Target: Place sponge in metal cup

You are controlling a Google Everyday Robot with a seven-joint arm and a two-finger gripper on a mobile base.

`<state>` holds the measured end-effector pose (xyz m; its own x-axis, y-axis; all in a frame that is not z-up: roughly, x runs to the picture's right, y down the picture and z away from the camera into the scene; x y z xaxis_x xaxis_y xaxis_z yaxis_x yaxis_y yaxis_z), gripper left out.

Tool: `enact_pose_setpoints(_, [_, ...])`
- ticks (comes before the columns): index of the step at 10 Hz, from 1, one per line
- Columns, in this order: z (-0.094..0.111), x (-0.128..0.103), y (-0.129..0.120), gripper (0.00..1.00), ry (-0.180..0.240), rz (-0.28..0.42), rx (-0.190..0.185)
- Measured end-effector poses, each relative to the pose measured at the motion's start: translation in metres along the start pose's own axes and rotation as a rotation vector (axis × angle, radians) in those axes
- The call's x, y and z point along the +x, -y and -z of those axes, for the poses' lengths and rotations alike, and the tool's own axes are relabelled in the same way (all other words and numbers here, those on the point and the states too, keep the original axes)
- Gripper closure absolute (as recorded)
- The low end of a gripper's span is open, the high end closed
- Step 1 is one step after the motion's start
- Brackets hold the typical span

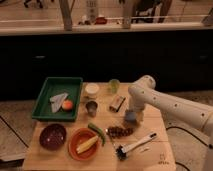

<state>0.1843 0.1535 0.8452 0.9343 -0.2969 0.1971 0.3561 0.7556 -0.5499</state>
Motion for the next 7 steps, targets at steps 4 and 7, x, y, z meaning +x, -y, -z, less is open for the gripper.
enact_pose_setpoints(4, [0.04, -0.035, 0.007, 0.99, -0.045, 0.122, 0.056])
enact_pose_setpoints(7, [0.084, -0.086, 0.021, 0.99, -0.079, 0.303, 0.06])
